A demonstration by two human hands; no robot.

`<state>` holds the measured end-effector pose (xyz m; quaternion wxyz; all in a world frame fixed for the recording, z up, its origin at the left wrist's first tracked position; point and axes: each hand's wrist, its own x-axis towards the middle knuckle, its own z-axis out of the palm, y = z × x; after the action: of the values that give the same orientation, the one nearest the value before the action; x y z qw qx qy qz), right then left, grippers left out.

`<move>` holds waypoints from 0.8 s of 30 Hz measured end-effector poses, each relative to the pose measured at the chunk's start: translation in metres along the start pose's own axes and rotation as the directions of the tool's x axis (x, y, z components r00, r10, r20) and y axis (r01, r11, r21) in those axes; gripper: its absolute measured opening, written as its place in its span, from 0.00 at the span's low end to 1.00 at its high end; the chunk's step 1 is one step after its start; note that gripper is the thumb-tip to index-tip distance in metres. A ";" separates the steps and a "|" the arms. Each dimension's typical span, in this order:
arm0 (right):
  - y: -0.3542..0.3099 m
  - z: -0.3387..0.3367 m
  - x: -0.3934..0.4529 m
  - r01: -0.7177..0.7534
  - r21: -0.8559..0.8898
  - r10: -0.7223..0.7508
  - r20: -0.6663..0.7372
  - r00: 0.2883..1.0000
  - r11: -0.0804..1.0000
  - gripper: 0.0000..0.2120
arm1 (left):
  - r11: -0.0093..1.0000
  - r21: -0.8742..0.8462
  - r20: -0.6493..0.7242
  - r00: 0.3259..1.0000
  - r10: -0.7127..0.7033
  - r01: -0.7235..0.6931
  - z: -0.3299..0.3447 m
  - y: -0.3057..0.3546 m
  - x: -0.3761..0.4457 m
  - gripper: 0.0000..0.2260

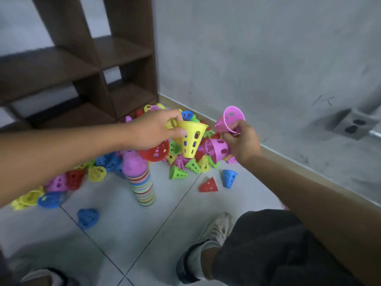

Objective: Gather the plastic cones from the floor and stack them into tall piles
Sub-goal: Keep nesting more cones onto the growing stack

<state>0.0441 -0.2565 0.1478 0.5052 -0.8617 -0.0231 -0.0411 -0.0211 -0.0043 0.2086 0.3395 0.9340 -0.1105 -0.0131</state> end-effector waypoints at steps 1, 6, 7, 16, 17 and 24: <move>-0.013 0.002 -0.006 0.024 -0.007 -0.024 -0.007 1.000 1.000 0.08 | 1.000 0.019 -0.024 1.000 -0.001 0.002 -0.013 0.003 -0.013 0.09; -0.055 0.019 -0.029 0.111 0.026 -0.112 0.019 0.994 0.993 0.07 | 0.993 0.081 -0.091 0.992 -0.082 0.089 -0.066 0.005 -0.075 0.08; -0.063 0.022 -0.034 0.125 0.017 -0.125 0.021 0.992 0.992 0.06 | 0.988 0.094 -0.091 0.990 -0.110 0.118 -0.073 0.002 -0.085 0.08; -0.122 0.079 -0.058 0.223 -0.105 -0.205 0.157 0.966 0.969 0.04 | 0.942 0.085 -0.147 0.939 -0.312 0.326 -0.111 -0.060 -0.123 0.11; -0.131 0.088 -0.058 0.244 -0.126 -0.222 0.170 0.960 0.961 0.04 | 0.934 0.120 -0.150 0.936 -0.319 0.337 -0.117 -0.063 -0.123 0.11; -0.136 0.148 -0.049 0.478 -0.445 -0.360 0.326 0.874 0.757 0.09 | 0.878 0.021 -0.042 0.878 -0.477 0.478 -0.141 -0.079 -0.098 0.12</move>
<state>-0.0091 -0.0608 0.1896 0.2292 -0.9358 -0.2603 -0.0628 -0.0869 0.1642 0.2615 0.3135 0.9375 0.1289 -0.0780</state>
